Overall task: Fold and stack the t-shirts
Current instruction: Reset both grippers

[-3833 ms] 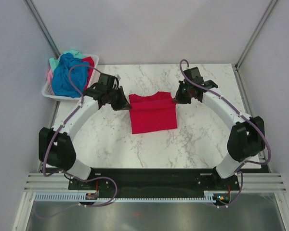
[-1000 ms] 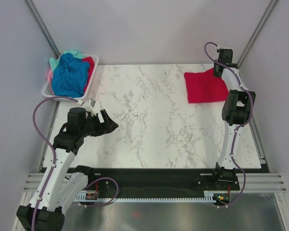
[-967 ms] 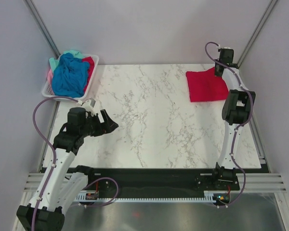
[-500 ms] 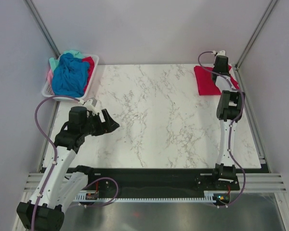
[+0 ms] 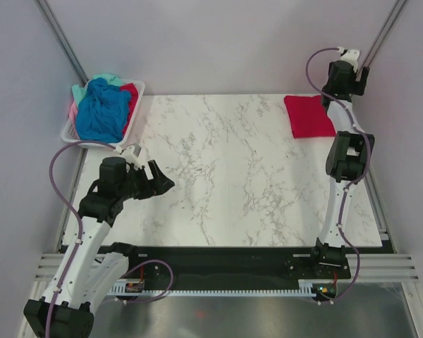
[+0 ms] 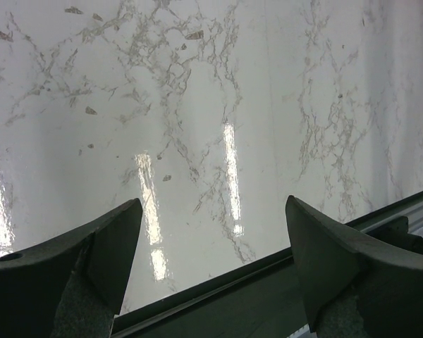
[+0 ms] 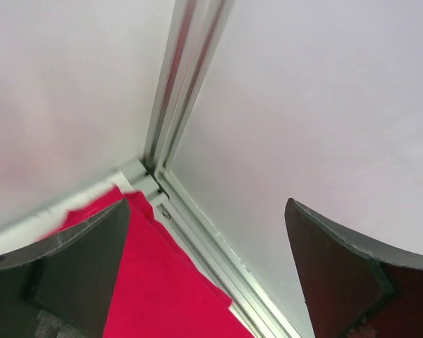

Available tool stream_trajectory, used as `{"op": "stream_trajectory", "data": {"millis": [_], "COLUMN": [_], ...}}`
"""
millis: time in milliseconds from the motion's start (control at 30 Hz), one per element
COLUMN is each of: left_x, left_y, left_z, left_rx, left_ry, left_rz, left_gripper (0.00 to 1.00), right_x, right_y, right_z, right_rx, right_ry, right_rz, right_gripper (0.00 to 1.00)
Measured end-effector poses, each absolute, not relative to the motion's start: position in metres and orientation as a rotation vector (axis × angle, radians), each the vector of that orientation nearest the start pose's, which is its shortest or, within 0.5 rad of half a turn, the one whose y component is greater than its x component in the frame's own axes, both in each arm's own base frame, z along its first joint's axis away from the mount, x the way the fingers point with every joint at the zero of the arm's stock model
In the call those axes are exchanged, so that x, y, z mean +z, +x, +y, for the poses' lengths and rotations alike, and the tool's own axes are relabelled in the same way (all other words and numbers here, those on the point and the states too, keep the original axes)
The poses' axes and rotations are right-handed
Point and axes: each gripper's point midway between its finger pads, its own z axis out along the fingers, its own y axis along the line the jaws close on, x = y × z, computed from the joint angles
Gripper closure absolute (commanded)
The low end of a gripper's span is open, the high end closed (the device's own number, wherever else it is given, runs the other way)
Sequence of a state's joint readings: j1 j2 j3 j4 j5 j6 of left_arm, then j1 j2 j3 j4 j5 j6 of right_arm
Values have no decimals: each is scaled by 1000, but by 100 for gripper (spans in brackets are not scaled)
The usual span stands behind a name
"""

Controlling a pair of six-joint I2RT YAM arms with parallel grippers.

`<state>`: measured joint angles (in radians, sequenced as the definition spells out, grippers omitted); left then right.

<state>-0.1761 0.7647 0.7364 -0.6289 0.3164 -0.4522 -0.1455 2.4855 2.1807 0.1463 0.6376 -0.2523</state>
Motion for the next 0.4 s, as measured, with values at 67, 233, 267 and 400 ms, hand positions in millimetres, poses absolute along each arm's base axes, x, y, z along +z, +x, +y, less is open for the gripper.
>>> {"op": "stream_trajectory", "data": {"millis": [67,233,267,400], "left_x": [180,190,191,194], "left_y": [222,220,220,219], "left_z": [-113,-116,-117,-119], "left_rx": [-694,-724,-729,-747], "left_ry": [-130,-103,-99,-81], "left_rz": [2258,2213,2208,2192], "left_gripper": [10,10,11,9], "right_x": [234,375,395,437], "right_y": [643,561,536,432], "right_z": [-202,-136,-115,-14], "right_rx": [-777,-452,-356,49], "right_ry": [441,509,512,451], "right_rz": [1680,1524,1488,1389], "right_gripper": [2,2,2,2]}}
